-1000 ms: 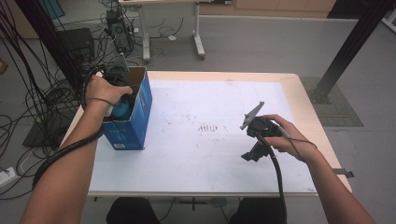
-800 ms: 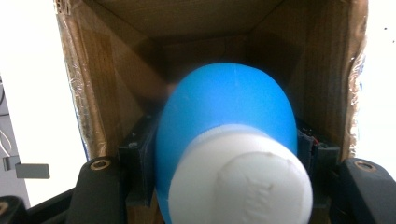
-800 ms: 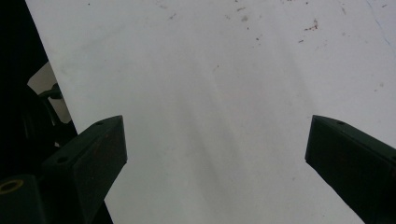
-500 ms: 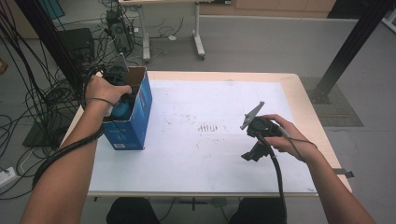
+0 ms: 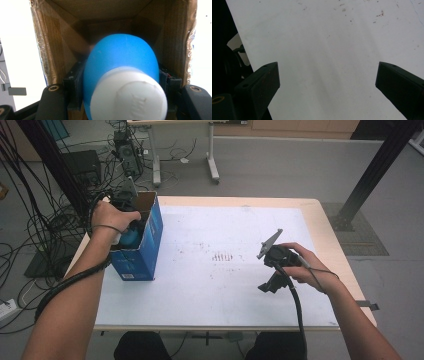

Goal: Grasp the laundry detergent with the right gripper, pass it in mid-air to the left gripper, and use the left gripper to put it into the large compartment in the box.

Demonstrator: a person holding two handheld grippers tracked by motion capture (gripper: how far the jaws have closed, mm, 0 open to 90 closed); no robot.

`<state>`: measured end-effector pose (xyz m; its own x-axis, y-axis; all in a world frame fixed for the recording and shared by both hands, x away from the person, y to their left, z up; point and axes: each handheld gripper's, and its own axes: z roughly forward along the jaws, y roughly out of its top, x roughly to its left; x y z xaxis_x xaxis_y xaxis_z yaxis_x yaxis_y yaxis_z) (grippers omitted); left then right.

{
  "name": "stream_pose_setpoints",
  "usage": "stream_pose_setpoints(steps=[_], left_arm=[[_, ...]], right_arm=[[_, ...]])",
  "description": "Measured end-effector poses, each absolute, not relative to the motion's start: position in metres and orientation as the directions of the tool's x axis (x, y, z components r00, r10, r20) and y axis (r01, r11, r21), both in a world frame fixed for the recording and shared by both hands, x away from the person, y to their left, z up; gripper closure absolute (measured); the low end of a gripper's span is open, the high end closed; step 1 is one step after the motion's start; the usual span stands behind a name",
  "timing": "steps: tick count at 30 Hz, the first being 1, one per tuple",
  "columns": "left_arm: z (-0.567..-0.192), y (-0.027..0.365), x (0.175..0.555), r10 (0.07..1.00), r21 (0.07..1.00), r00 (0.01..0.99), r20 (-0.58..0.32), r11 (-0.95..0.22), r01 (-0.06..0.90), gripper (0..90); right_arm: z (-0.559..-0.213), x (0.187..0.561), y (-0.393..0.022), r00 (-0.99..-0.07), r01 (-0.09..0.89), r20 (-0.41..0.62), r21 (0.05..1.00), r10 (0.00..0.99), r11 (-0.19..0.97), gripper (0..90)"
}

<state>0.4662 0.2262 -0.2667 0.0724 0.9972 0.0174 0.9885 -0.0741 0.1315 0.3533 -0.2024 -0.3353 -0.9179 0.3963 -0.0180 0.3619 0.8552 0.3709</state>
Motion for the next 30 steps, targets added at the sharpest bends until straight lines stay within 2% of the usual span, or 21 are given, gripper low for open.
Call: stream_pose_setpoints(steps=[30], left_arm=[[-0.2668,0.2277,0.4658,0.998,0.132,0.069,0.012,-0.070,0.989,37.0]], right_arm=[[-0.3338,0.3539,-0.1997,-0.920,0.358,-0.022,0.365,0.392,0.860,4.9]])
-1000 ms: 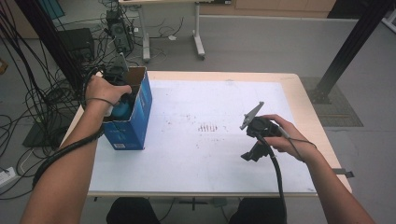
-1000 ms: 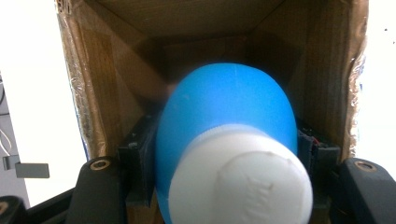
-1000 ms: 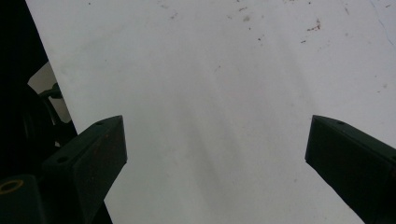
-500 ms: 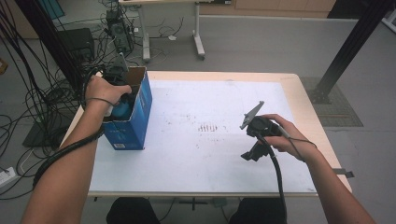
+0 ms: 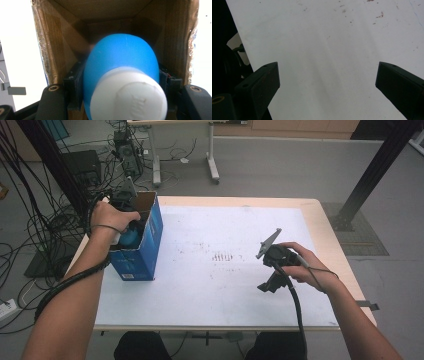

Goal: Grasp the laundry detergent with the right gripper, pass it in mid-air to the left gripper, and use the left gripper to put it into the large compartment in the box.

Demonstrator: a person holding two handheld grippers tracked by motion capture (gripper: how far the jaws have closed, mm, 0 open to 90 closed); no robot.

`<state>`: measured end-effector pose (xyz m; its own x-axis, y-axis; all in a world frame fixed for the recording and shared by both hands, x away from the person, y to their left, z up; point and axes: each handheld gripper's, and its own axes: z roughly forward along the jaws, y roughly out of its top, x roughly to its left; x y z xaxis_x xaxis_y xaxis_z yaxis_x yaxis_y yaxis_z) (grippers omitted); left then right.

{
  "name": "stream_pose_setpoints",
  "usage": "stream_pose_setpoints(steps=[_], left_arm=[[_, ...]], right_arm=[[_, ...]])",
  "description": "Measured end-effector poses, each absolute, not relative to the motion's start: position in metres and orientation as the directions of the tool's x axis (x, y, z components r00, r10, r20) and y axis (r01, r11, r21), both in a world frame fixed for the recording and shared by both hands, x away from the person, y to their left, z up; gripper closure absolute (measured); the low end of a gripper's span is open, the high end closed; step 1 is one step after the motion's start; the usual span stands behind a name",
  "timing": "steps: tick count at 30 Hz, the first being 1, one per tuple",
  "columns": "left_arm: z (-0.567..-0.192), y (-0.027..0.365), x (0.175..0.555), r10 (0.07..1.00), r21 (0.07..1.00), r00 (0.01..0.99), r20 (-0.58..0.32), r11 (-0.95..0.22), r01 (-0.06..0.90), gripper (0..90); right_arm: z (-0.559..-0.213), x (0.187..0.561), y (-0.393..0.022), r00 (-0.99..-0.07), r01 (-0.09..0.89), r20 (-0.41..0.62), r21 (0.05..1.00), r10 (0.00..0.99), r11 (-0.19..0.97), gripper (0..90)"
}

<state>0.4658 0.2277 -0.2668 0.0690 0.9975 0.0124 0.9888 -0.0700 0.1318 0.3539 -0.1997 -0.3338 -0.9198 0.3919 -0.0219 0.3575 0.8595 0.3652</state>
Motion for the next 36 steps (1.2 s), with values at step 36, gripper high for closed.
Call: stream_pose_setpoints(steps=[36], left_arm=[[-0.251,0.225,0.462,0.997,0.137,0.077,0.022,-0.080,0.987,30.8]], right_arm=[[-0.334,0.355,-0.195,-0.925,0.344,-0.028,0.366,0.379,0.865,4.9]])
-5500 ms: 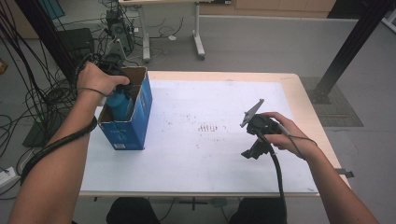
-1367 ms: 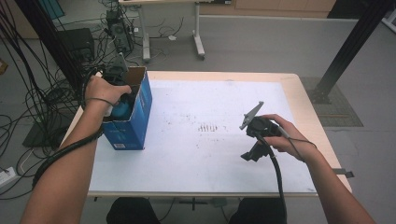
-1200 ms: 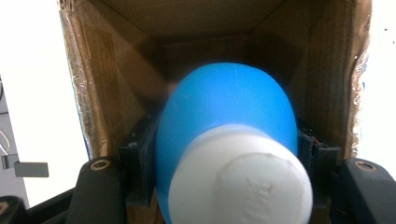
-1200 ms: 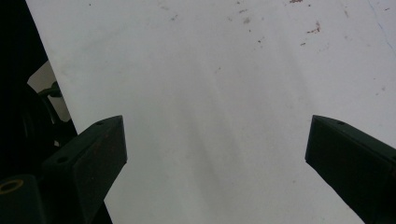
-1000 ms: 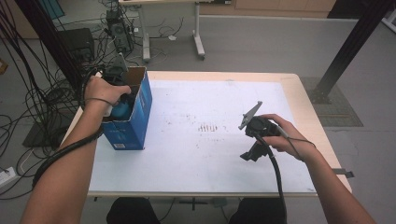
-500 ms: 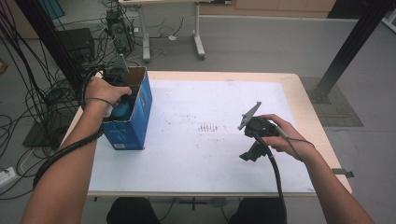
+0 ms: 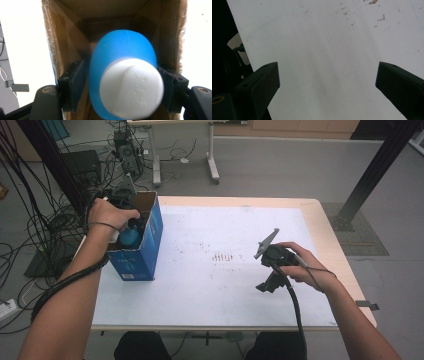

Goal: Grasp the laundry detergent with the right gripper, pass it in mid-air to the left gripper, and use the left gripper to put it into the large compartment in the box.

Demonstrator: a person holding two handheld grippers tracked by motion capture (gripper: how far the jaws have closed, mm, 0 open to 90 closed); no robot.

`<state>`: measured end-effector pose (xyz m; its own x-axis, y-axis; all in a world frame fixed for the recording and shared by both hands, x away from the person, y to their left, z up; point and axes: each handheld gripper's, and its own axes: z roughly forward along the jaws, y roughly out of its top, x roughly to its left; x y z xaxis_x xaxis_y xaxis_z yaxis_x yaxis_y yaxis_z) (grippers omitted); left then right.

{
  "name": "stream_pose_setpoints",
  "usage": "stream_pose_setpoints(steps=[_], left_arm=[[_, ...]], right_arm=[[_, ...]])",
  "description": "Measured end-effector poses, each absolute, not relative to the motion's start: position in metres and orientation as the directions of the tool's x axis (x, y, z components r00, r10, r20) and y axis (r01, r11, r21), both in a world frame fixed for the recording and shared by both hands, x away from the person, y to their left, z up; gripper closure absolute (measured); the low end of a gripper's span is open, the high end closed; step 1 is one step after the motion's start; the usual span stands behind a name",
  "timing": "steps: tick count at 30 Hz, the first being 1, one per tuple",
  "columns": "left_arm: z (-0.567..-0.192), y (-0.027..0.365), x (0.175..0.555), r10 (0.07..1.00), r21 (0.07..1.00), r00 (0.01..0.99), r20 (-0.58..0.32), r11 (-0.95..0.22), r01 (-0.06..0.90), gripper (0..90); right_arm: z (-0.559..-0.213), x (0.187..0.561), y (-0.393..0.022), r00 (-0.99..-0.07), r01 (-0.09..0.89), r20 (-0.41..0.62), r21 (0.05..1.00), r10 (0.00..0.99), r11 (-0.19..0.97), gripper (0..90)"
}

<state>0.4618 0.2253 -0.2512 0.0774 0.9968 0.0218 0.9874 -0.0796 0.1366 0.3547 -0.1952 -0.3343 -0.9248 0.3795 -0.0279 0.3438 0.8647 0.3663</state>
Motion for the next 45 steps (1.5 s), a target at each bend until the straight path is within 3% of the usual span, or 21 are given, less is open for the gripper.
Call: stream_pose_setpoints(steps=[10,22,27,35,45], left_arm=[[-0.224,0.221,0.456,0.995,0.176,0.092,0.026,-0.095,0.980,25.9],[-0.190,0.211,0.451,0.993,0.217,0.107,0.044,-0.114,0.969,14.5],[-0.179,0.203,0.447,0.988,0.227,0.148,0.032,-0.152,0.962,5.5],[-0.160,0.183,0.442,0.978,0.240,0.207,0.040,-0.210,0.948,5.0],[-0.152,0.146,0.434,0.951,0.274,0.307,-0.014,-0.292,0.916,5.2]], right_arm=[[-0.333,0.354,-0.195,-0.925,0.342,-0.030,0.369,0.379,0.864,4.9],[-0.328,0.356,-0.197,-0.920,0.350,-0.032,0.376,0.390,0.858,4.9],[-0.328,0.357,-0.196,-0.923,0.344,-0.035,0.368,0.383,0.864,4.9],[-0.324,0.357,-0.192,-0.927,0.336,-0.039,0.362,0.374,0.870,4.8],[-0.323,0.353,-0.189,-0.925,0.340,-0.039,0.357,0.378,0.870,4.8]])
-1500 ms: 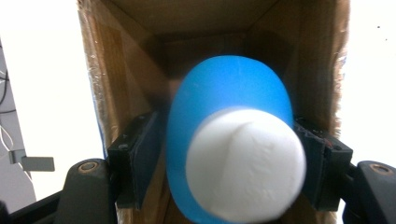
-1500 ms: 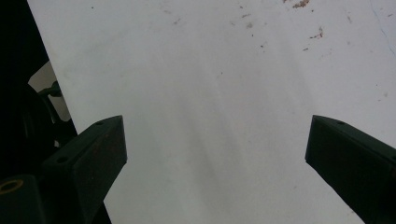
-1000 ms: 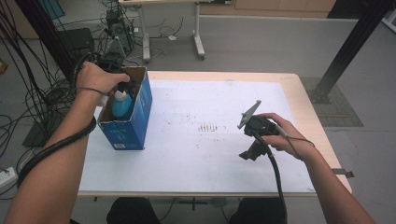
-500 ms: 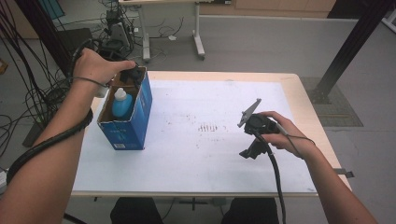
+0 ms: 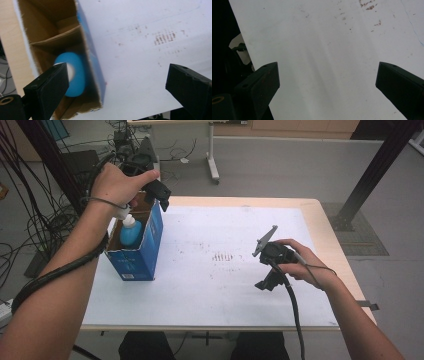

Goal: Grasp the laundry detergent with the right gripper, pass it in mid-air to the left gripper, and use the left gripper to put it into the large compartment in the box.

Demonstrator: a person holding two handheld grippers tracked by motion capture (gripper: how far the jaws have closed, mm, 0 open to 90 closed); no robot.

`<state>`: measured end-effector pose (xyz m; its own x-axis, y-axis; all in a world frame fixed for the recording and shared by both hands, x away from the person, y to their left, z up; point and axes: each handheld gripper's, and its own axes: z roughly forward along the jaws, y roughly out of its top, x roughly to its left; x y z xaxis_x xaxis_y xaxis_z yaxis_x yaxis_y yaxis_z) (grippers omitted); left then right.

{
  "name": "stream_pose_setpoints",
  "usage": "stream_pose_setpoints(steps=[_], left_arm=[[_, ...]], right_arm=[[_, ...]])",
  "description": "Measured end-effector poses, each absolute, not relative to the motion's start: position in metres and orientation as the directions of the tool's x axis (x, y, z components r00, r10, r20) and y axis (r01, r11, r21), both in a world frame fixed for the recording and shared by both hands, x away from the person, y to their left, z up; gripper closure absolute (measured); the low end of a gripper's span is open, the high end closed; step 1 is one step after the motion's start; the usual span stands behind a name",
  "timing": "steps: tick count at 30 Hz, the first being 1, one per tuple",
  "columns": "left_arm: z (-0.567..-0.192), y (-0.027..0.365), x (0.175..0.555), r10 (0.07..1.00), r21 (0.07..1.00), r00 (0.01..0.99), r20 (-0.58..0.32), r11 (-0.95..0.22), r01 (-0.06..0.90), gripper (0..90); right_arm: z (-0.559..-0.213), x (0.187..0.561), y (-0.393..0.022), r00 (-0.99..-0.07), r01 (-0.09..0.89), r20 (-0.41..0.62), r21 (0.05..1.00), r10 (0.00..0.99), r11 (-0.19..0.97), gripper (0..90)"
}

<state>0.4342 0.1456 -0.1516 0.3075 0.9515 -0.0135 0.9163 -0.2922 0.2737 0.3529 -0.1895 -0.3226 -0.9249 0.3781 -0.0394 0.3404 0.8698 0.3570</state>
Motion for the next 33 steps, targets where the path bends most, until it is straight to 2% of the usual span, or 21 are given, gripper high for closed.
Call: stream_pose_setpoints(steps=[12,22,33], left_arm=[[-0.160,0.096,0.436,0.918,0.292,0.395,-0.034,-0.369,0.882,5.7],[-0.189,0.053,0.450,0.894,0.282,0.446,-0.035,-0.419,0.863,8.4],[-0.229,0.027,0.462,0.898,0.284,0.440,-0.032,-0.414,0.865,9.6]], right_arm=[[-0.322,0.349,-0.189,-0.924,0.342,-0.043,0.349,0.380,0.872,4.6],[-0.318,0.347,-0.190,-0.922,0.345,-0.048,0.353,0.385,0.870,4.6],[-0.320,0.346,-0.191,-0.920,0.351,-0.043,0.354,0.390,0.867,4.5]])
